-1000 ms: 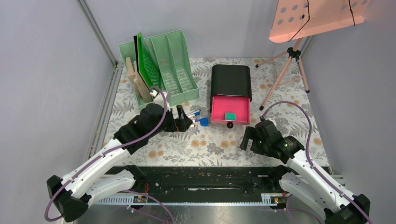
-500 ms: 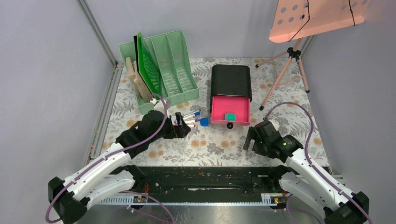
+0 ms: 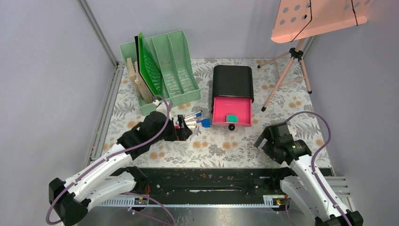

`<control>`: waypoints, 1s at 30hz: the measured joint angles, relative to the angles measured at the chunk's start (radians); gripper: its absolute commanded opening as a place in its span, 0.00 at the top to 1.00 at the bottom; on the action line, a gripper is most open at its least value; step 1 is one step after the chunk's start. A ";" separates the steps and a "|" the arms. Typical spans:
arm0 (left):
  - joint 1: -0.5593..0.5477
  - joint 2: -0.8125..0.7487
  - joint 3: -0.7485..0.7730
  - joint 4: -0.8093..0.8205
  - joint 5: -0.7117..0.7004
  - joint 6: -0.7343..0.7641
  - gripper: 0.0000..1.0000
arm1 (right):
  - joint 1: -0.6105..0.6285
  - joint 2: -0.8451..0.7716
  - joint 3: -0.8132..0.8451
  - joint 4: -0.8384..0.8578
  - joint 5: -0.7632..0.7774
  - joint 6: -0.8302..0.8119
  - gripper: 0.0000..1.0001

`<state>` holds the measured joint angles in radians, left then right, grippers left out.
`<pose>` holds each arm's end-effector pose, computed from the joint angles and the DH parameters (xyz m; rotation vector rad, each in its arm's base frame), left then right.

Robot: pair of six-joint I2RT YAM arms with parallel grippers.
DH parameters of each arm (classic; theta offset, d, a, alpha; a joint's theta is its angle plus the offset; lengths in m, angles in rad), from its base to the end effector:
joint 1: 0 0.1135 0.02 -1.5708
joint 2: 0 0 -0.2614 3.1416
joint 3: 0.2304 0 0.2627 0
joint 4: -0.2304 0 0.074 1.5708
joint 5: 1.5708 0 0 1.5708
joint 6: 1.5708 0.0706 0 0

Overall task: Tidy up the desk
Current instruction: Pick up the stationery from the center of the board.

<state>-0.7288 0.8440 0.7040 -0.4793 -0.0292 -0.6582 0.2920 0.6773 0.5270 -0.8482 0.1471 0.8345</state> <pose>0.1697 -0.1487 0.2486 0.0636 2.2900 -0.7288 0.1524 0.0350 0.1774 0.7426 2.4620 0.2437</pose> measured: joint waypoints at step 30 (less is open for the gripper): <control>0.000 -0.011 0.000 -0.049 0.000 0.030 0.01 | -0.400 0.267 0.120 -0.014 -0.063 -0.016 0.01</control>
<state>-0.7288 0.8330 0.7040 -0.5285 -0.0292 -0.6281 -0.1078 0.9440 0.6468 -0.8623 0.0837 0.8185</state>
